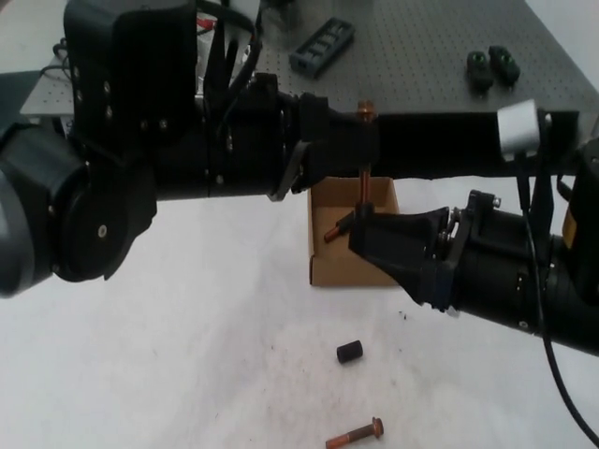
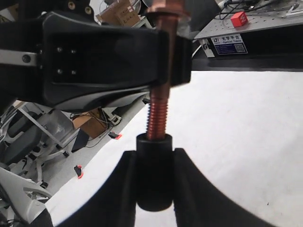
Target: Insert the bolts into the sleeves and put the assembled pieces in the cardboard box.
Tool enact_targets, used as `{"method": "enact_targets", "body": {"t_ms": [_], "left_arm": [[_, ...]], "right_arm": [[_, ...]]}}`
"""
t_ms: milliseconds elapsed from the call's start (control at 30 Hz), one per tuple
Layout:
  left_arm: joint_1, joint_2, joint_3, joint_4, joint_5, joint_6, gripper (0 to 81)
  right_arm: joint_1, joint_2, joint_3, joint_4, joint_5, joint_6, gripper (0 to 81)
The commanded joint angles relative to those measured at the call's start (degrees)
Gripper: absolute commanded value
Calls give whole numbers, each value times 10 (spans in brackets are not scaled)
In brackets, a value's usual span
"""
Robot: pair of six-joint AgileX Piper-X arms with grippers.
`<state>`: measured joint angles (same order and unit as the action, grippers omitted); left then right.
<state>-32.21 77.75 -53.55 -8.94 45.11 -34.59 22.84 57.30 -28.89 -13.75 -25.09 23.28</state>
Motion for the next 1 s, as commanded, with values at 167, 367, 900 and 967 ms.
{"method": "enact_targets", "body": {"t_ms": [167, 367, 900, 967], "left_arm": [[-1, -8, -4, -11, 70, -10, 7], [-1, -8, -4, -11, 46, -8, 505], [-1, -7, -4, 125, -160, 167, 526], [-1, -2, -2, 162, -191, 202, 526]], "right_arm": [[0, 0, -8, -70, 31, -1, 15], [-15, 0, -8, -72, 52, -15, 15], [-140, 285, -267, 153, 169, -157, 15], [-140, 361, -347, 217, 183, -174, 15]]}}
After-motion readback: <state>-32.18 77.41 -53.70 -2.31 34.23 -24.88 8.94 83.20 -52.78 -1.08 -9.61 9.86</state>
